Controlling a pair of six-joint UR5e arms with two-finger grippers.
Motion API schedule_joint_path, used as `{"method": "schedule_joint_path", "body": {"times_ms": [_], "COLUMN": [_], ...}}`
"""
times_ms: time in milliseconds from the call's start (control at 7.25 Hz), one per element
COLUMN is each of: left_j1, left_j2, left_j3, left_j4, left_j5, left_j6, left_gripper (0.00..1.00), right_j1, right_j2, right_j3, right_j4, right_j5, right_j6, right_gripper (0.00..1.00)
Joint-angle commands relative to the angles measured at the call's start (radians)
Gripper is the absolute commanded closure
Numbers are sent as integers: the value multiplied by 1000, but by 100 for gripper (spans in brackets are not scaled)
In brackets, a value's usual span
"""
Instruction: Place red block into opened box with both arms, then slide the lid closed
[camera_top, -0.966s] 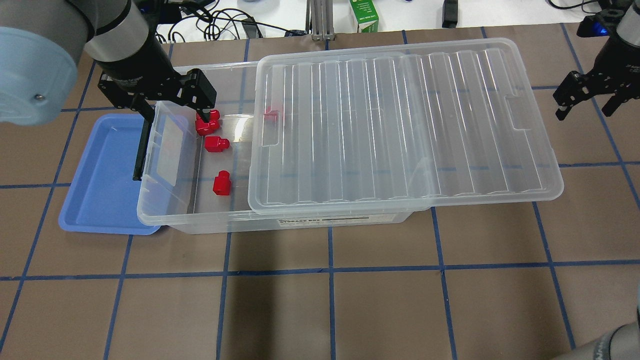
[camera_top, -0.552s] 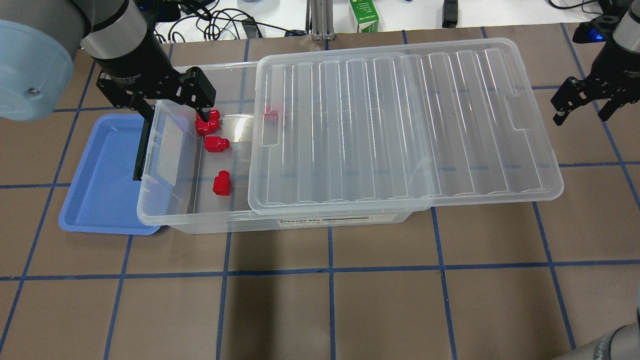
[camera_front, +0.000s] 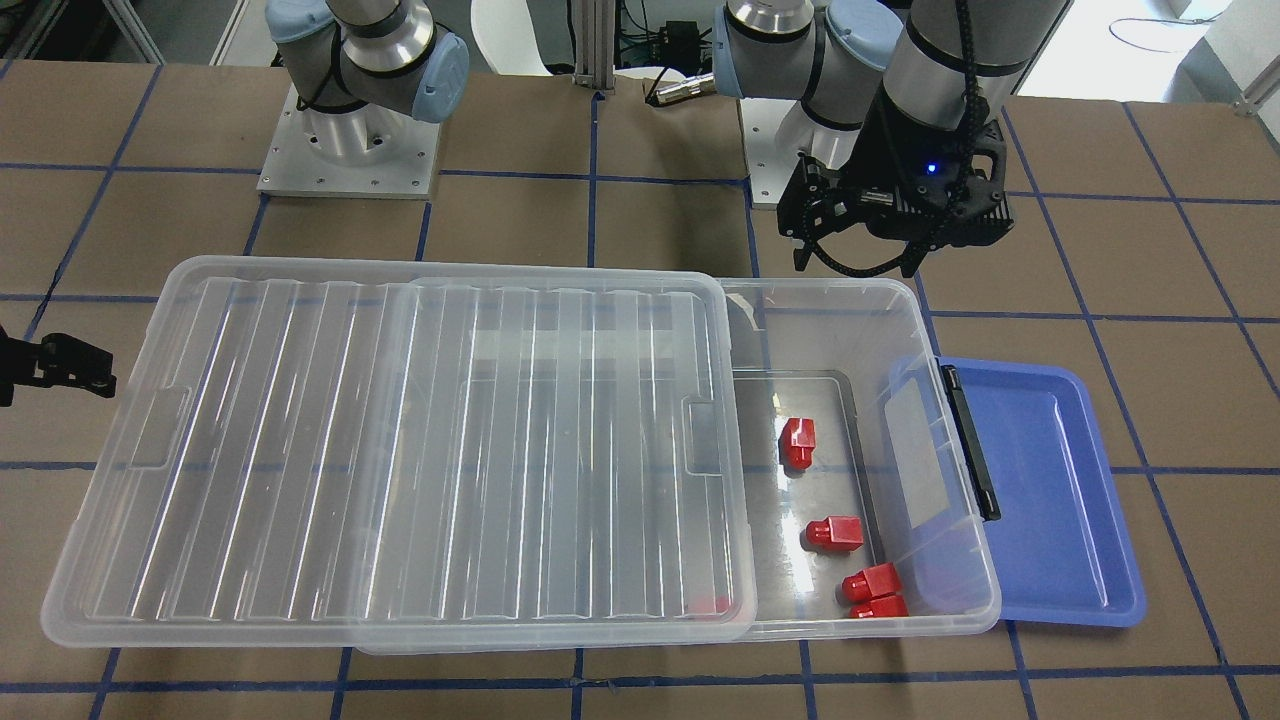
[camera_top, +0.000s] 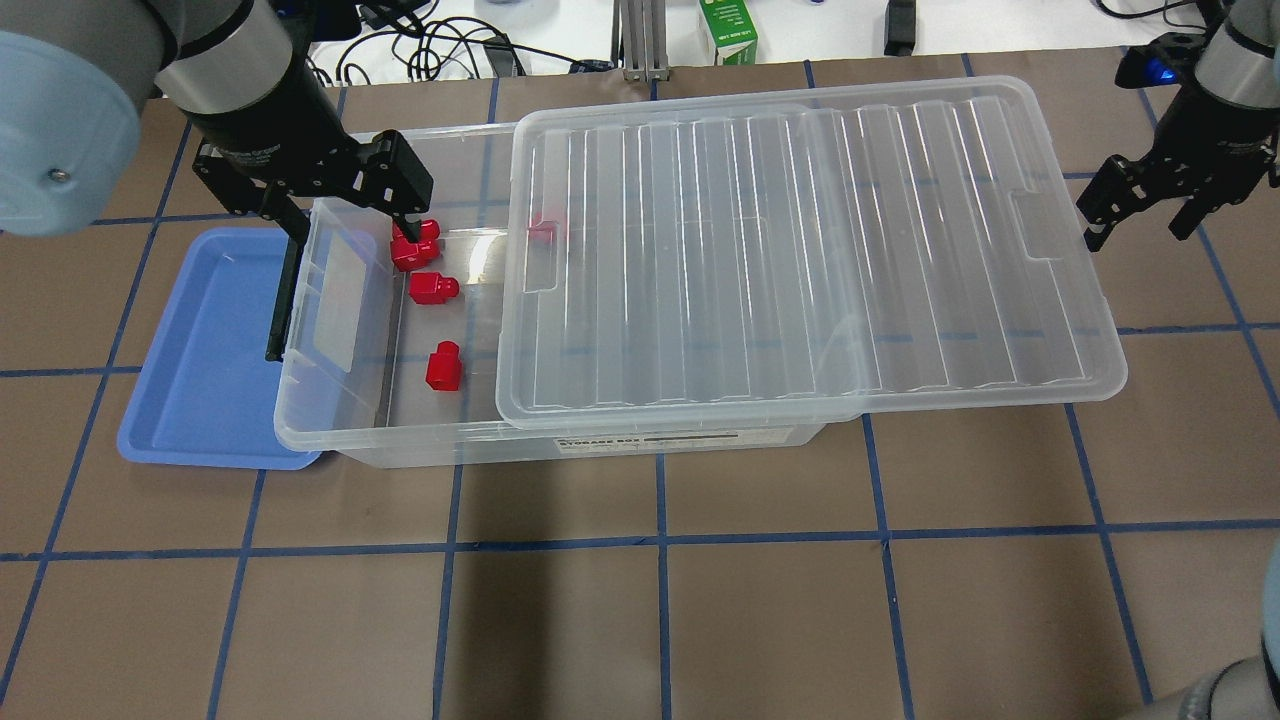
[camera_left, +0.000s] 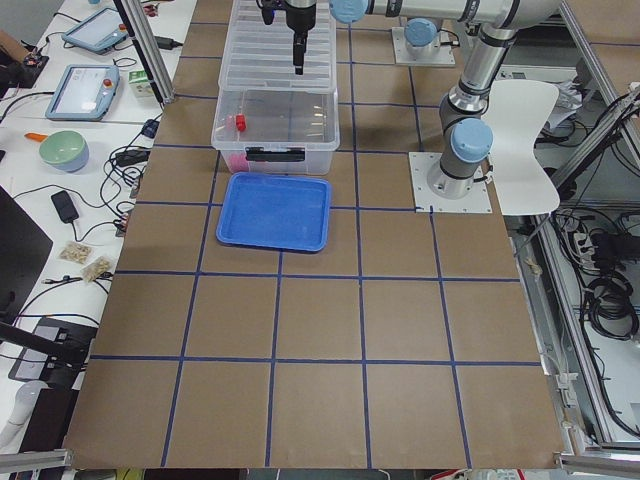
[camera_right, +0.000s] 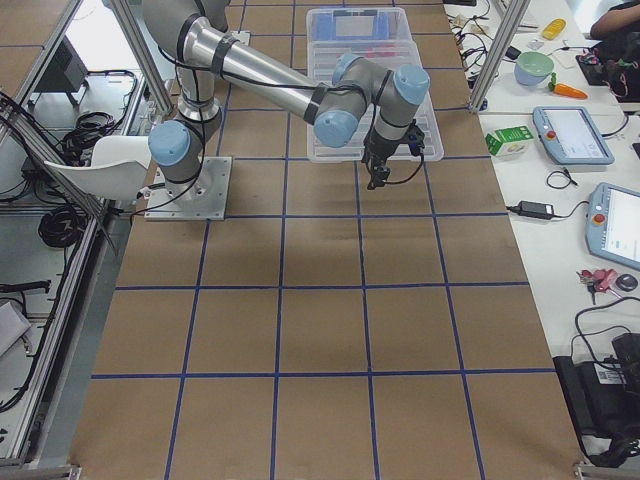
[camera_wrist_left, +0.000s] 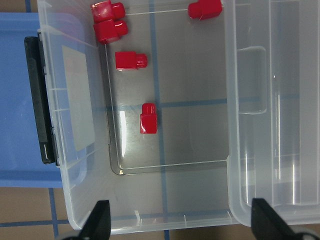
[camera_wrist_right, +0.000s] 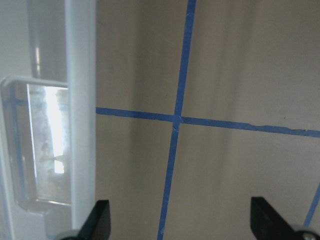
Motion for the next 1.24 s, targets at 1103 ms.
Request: {"method": "schedule_joint_path", "body": {"times_ms": [1103], "left_j1": [0], "left_j2": [-3], "left_j3": [-3], "left_j4": [0], "left_j5": [2], "left_j6": [0], "left_gripper": [0], "right_j1": [136], "right_j2": [4], "right_j3": [0], "right_j4": [0], "right_j5": [5], "right_j6": [71], "right_gripper": [0]}}
